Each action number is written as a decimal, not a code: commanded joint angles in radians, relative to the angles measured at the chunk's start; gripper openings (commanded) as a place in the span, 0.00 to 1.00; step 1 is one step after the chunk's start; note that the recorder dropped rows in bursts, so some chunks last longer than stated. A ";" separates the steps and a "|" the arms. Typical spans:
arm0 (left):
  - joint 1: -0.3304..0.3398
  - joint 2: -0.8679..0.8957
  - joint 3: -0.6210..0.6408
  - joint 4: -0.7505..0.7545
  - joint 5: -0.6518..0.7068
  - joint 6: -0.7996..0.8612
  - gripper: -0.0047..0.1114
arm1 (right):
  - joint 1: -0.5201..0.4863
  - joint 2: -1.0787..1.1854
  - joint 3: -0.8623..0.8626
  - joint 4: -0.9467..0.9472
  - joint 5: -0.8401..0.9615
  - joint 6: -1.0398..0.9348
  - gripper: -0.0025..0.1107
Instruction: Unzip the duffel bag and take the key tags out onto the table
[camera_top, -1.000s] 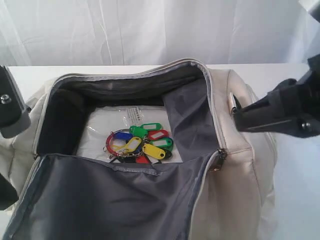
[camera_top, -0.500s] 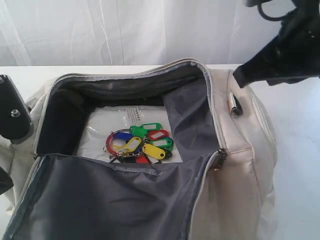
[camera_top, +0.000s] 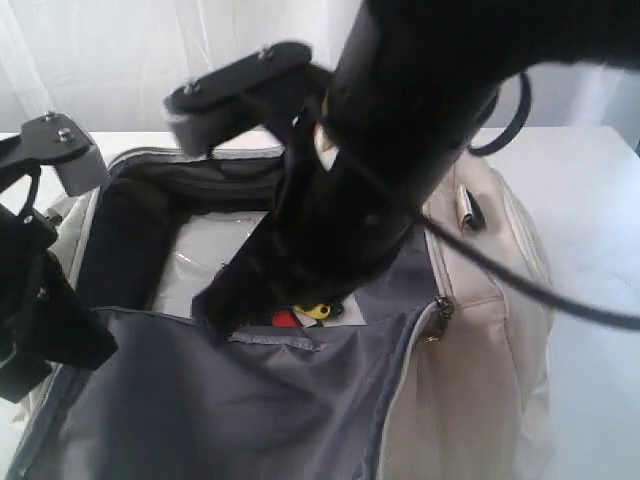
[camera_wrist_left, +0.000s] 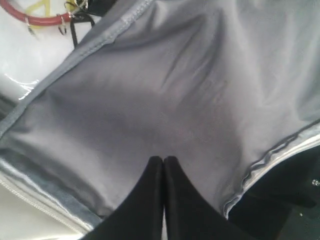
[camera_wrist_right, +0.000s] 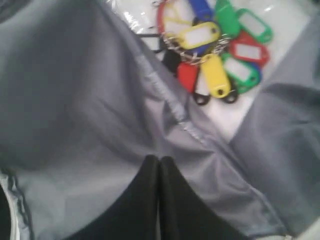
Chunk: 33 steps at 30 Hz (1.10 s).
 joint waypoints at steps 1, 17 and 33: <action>0.019 0.000 -0.010 -0.013 0.032 0.030 0.04 | 0.046 0.048 0.065 0.011 -0.014 0.005 0.02; 0.019 0.000 0.079 -0.029 -0.105 0.030 0.04 | -0.018 0.045 0.491 -0.239 -0.054 0.198 0.02; 0.019 0.009 0.094 -0.041 -0.162 0.040 0.04 | -0.143 0.120 0.599 -0.268 -0.342 0.288 0.02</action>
